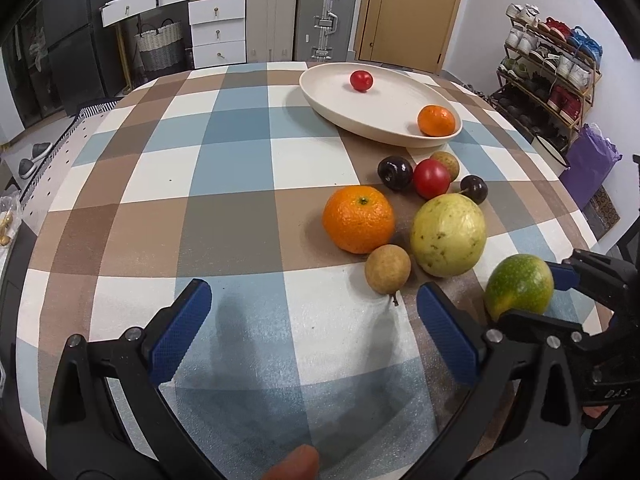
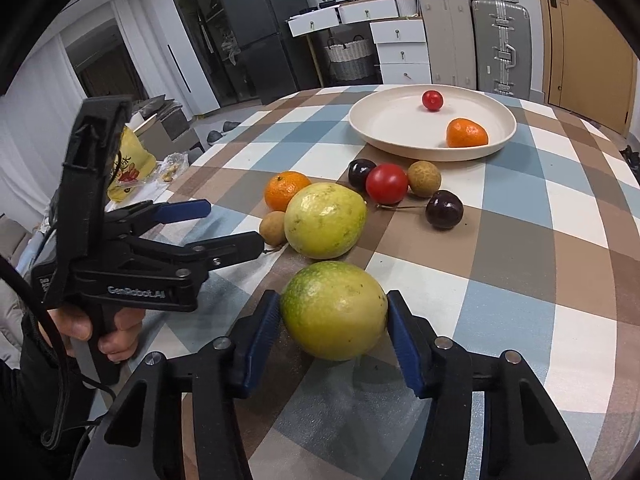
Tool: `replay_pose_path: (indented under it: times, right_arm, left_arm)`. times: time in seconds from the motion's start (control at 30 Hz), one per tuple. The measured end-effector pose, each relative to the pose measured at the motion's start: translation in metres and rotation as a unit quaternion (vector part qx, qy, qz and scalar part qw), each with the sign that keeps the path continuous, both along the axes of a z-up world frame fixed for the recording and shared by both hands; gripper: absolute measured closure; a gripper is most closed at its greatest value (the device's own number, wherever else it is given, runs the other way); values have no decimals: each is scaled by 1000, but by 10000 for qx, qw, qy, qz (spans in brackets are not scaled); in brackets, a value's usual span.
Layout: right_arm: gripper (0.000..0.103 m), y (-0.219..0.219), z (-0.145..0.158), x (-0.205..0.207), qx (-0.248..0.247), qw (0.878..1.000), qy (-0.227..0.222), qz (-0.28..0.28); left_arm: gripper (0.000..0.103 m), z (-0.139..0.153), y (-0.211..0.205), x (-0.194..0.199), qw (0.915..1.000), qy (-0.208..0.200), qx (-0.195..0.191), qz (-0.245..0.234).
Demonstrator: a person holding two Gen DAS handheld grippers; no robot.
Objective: Organize fruits
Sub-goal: 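Grasp the large pomelo with the right tool while the left tool grasps the brown pear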
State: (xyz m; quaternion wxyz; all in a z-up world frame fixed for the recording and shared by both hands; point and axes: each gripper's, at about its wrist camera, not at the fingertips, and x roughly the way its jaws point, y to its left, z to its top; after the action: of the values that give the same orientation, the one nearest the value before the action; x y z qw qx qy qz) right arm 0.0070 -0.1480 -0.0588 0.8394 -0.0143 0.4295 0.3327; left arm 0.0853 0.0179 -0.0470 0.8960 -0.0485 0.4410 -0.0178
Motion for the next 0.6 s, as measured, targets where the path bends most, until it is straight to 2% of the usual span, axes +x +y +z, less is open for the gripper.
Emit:
replay_pose_path:
  times: [0.17,0.33,0.53,0.6]
  right_arm:
    - [49,-14,11,-1,34,9997,-187,-124]
    - [49,-29,12,5,93,9993,-143,-345]
    - [49,-41,12,8,132,9987,-114,-489]
    - [49,-44,12,9,134,9984,-99,-532]
  left_arm:
    - [1,-4,-3,6,9999,62,-100,26]
    - [3,-5,-8,10,9999,62,-134,-11]
    - [29,-5,-22,9,9991,5,-48,-416]
    - [45,-4,-25,8,9984,-50,-79,-555]
